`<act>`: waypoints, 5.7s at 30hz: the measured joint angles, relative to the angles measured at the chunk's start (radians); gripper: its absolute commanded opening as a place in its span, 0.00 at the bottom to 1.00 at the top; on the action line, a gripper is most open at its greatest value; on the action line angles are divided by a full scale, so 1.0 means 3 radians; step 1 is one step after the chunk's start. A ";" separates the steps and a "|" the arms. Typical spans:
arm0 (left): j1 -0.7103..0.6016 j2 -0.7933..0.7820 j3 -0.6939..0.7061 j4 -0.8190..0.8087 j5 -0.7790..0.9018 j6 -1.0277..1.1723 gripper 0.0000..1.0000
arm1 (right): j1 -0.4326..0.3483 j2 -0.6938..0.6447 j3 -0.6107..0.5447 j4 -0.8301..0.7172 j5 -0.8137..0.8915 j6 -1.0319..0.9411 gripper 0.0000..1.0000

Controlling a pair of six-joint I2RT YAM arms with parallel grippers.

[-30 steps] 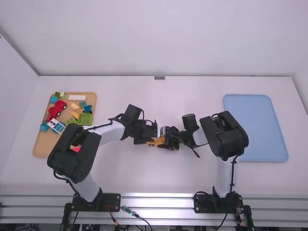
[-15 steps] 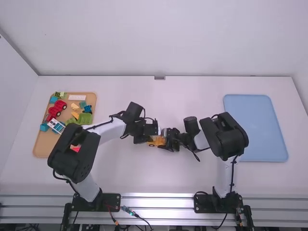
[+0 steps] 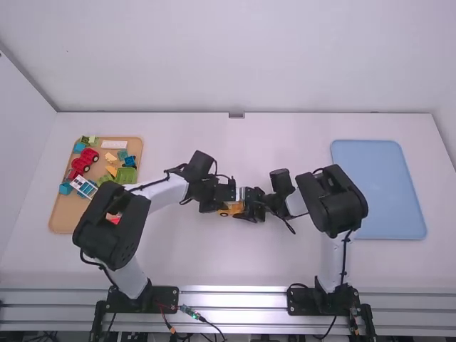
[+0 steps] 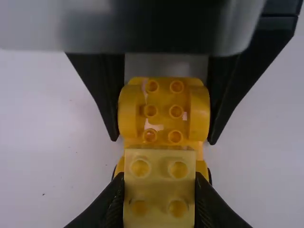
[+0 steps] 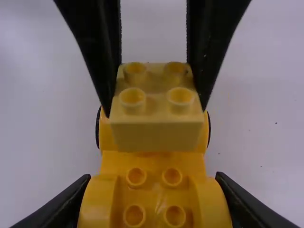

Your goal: Assemble lego blocks to make yellow taxi

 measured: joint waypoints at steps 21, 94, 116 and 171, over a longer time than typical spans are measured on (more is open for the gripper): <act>0.0000 0.0031 -0.0112 0.0320 -0.0020 -0.0027 0.02 | 0.0000 0.0000 -0.0009 0.0014 0.0006 0.0000 0.53; -0.0003 0.0090 0.0019 0.0011 0.0140 0.0000 0.30 | -0.0113 -0.0004 -0.0117 0.0093 -0.0088 -0.0009 0.53; -0.0050 0.0099 -0.0071 0.0018 0.0183 -0.0071 0.99 | -0.0154 -0.0008 -0.0076 0.0150 0.0034 0.0047 0.53; 0.0287 -0.0493 0.0039 -0.0034 0.0089 -0.0259 0.99 | 0.0135 0.0107 -0.1568 0.3485 0.1012 0.2243 0.99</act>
